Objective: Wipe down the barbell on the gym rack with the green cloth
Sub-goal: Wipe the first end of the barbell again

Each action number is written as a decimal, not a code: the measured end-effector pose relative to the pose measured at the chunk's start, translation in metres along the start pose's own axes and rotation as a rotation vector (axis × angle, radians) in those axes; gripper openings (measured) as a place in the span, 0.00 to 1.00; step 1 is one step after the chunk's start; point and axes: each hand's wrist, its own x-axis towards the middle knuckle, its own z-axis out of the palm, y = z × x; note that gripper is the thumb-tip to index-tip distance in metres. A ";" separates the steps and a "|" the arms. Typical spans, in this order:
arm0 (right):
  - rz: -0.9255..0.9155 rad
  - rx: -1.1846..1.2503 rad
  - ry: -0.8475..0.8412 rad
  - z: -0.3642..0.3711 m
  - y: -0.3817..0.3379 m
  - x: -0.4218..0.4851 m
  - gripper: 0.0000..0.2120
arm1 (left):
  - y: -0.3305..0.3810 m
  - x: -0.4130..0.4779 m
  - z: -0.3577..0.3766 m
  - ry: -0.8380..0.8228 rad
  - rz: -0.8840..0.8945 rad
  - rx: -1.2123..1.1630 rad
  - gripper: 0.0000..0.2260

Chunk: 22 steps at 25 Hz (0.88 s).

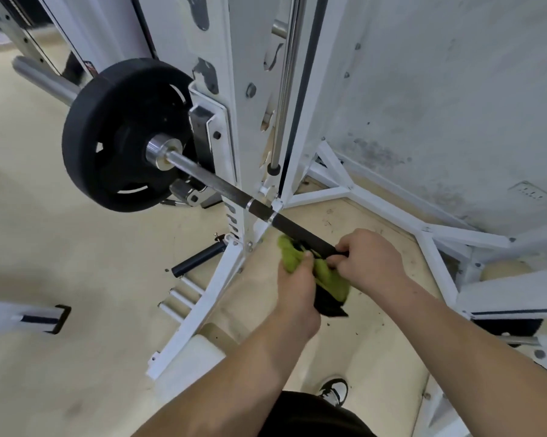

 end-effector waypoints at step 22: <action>0.028 0.327 -0.046 -0.008 0.060 -0.020 0.16 | -0.023 0.004 0.006 -0.116 -0.047 0.007 0.10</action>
